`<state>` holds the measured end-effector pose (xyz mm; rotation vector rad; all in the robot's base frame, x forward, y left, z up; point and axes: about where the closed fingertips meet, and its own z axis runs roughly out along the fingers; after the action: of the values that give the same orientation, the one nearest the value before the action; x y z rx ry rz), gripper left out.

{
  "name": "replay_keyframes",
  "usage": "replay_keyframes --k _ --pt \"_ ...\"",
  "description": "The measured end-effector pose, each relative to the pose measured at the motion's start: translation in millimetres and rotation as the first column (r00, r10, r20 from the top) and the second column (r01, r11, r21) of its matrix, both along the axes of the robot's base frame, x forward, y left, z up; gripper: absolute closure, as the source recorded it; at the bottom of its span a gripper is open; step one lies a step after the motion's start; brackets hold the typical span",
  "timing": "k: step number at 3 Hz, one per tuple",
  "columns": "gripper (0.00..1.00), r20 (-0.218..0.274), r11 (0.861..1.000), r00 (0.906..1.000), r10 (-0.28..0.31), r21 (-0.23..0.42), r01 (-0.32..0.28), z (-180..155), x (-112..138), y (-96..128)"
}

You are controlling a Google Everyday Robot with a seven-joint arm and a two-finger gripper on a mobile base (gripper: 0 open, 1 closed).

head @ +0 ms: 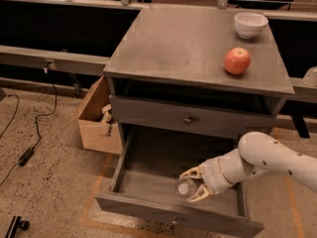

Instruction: Place water bottle into middle drawer

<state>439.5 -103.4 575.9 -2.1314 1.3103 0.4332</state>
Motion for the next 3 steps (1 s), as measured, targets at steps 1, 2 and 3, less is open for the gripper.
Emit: replay_keyframes --k 1,2,3 --pt "1.0 -0.098 0.971 0.9694 -0.225 0.057 0.231 -36.5 7.2 -3.9" --pt "0.82 -0.121 0.901 0.9079 -0.401 0.128 0.415 -62.5 28.9 -3.3" --pt "0.59 -0.122 0.826 0.8465 -0.518 0.186 0.532 -77.8 55.4 2.9"
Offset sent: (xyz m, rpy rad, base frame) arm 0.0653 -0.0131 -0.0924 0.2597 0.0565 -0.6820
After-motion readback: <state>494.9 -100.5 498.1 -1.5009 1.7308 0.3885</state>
